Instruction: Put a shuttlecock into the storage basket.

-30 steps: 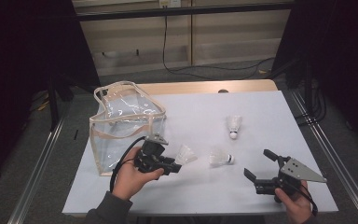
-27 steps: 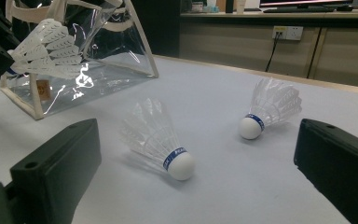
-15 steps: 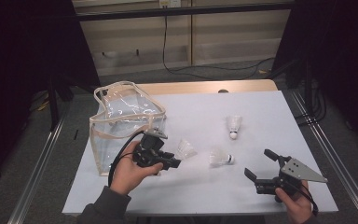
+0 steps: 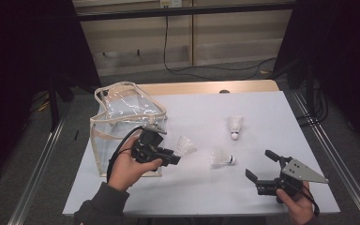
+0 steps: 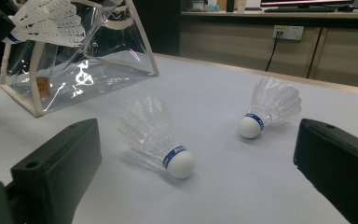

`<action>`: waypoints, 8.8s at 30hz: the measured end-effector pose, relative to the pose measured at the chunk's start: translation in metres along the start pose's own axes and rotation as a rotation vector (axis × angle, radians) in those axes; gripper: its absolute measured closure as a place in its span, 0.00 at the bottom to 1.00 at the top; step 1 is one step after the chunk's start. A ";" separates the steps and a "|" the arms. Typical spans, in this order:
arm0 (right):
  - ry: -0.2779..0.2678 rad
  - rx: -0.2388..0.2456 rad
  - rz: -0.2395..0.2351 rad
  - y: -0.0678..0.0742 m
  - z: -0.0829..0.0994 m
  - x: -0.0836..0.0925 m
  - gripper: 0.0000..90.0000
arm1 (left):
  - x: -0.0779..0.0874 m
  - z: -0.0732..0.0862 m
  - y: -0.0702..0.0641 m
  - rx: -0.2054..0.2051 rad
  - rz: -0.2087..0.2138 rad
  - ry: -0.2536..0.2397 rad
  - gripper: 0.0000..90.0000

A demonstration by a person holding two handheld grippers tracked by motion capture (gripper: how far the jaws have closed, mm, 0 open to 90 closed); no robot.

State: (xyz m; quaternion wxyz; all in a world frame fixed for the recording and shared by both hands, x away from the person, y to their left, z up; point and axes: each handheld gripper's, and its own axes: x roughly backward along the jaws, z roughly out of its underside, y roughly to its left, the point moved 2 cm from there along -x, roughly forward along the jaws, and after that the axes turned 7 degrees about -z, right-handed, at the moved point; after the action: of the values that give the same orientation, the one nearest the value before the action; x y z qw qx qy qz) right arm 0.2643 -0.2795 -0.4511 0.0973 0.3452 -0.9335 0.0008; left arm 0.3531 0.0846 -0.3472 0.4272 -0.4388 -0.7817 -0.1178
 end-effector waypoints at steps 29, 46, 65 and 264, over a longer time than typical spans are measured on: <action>-0.005 0.003 -0.003 0.001 -0.001 0.003 0.01 | 0.011 -0.023 0.004 0.007 0.003 0.001 0.73; -0.006 0.005 -0.005 0.001 -0.001 0.003 0.01 | 0.018 -0.034 0.005 0.018 0.013 -0.014 0.73; -0.009 0.002 -0.008 0.002 -0.001 0.004 0.01 | 0.032 -0.049 0.012 0.046 0.014 -0.032 0.73; -0.015 0.015 -0.016 0.005 -0.003 0.006 0.01 | 0.083 -0.087 0.118 0.260 -0.284 -0.037 0.73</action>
State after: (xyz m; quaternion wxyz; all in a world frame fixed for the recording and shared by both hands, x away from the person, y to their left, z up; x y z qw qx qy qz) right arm 0.2573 -0.2793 -0.4468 0.0879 0.3535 -0.9313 0.0044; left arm 0.4742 0.1540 -0.2527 0.4449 -0.2673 -0.8522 -0.0666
